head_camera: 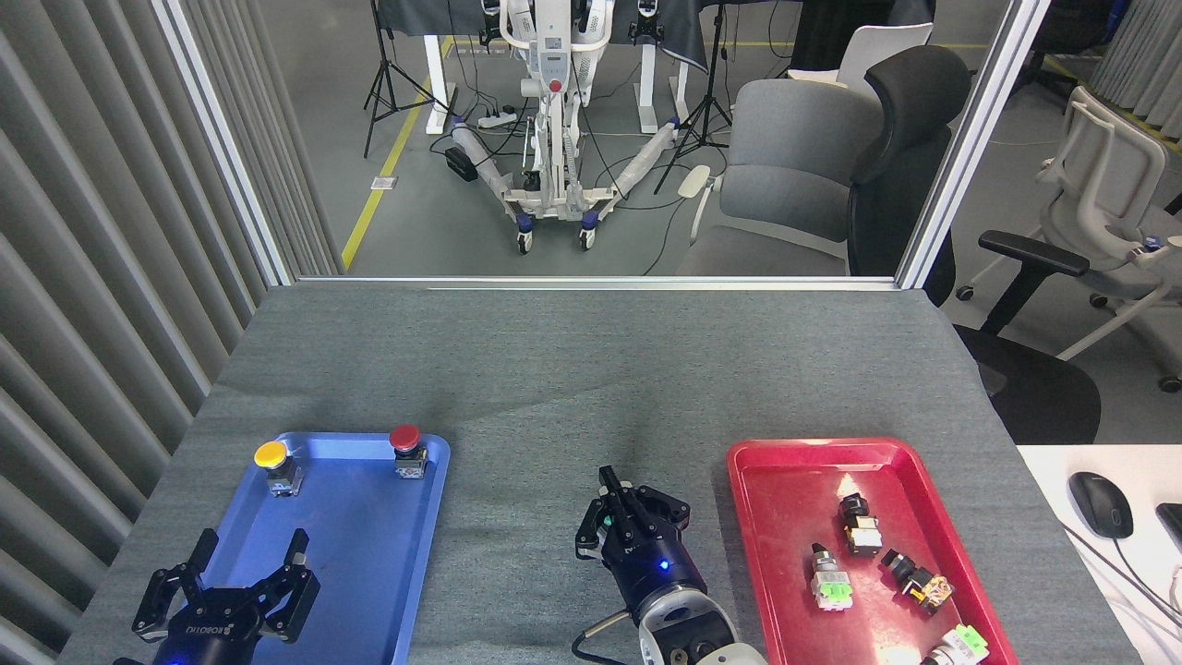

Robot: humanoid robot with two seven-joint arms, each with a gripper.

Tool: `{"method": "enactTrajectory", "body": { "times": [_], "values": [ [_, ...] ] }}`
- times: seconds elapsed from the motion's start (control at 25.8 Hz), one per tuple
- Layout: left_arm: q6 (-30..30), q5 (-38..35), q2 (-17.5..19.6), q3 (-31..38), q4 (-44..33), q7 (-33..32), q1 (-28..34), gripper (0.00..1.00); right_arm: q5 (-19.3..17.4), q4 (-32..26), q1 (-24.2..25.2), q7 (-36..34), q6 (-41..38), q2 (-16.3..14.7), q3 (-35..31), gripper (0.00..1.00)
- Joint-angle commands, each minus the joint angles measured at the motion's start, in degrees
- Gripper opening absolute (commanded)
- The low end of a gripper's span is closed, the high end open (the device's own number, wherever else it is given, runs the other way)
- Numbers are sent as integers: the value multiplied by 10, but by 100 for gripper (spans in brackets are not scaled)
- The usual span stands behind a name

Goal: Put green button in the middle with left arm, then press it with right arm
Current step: 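Move the right gripper from the red tray toward the green button, then press down on the green button with the right gripper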

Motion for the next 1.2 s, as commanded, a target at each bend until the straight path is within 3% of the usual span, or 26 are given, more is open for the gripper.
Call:
{"method": "enactTrajectory", "body": {
  "times": [0.0, 0.23, 1.16],
  "values": [
    [0, 1, 0, 0, 3, 0, 2, 99, 1, 36, -4, 0, 2, 2, 4, 2],
    [0, 0, -1, 1, 15, 1, 0, 99, 1, 62, -4, -1, 1, 3, 5, 3],
    [1, 0, -4, 2, 29, 8, -7, 99, -2, 57, 3, 33, 17, 6, 5, 8]
  ]
}}
